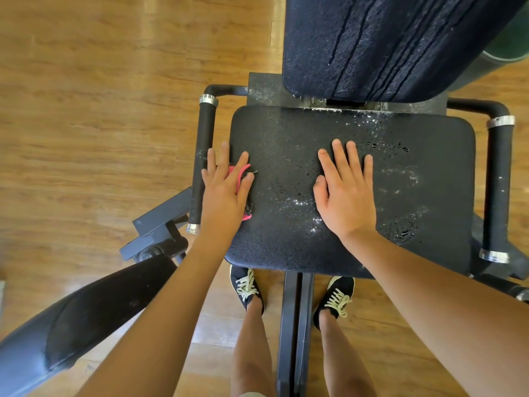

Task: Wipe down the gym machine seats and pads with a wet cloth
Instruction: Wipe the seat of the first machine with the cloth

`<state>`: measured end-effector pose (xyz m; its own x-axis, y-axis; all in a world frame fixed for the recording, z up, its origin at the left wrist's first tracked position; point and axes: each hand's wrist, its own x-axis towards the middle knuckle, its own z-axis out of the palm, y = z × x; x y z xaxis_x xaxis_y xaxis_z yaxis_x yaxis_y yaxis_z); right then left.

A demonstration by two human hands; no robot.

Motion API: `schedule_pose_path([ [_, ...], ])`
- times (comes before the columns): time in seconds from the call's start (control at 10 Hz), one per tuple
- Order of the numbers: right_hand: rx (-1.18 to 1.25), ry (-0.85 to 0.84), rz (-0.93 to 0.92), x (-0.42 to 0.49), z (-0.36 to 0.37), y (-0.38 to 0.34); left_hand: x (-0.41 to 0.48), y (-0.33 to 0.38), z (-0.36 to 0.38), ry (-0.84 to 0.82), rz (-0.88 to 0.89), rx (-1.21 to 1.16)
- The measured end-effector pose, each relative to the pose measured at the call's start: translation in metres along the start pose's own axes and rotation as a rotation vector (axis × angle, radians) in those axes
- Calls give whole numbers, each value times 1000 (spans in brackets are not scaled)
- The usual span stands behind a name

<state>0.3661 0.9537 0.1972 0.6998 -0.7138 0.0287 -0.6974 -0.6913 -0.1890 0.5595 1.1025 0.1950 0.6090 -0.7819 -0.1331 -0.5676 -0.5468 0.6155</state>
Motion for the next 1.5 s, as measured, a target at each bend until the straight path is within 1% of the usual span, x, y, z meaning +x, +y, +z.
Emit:
schedule_pose_path([
  [0.1, 7, 0, 3, -1, 0, 0, -11, 3, 5, 34, -52, -13],
  [0.2, 17, -5, 5, 0, -1, 0, -27, 2, 5, 48, -51, 23],
  [0.3, 20, -3, 3, 0, -2, -1, -58, -7, 8, 24, -25, 80],
  [0.4, 21, -5, 4, 0, -3, -2, -93, -14, 9, 45, 33, 153],
  [0.5, 21, 0, 1, 0, -3, -1, -93, -12, 7, 40, 69, 167],
  [0.7, 24, 6, -1, -1, -1, -1, -47, -13, 5, 0, 79, 96],
  [0.9, 29, 7, 1, -1, -1, -1, -63, -13, 14, -5, 9, 196],
  [1.1, 33, -3, 7, 0, -1, -1, -87, -17, 13, 18, 142, 306],
  [1.2, 35, -9, 10, -1, -2, -1, -66, -11, 14, 32, 128, 324],
  [1.3, 36, -18, 12, -1, -2, -1, -31, -1, 13, 66, 117, 293],
  [1.4, 25, -24, 16, -1, -1, -1, 14, 11, 12, 93, 77, 258],
  [1.5, 16, -24, 14, -1, 1, 0, 61, 22, 10, 108, 61, 271],
])
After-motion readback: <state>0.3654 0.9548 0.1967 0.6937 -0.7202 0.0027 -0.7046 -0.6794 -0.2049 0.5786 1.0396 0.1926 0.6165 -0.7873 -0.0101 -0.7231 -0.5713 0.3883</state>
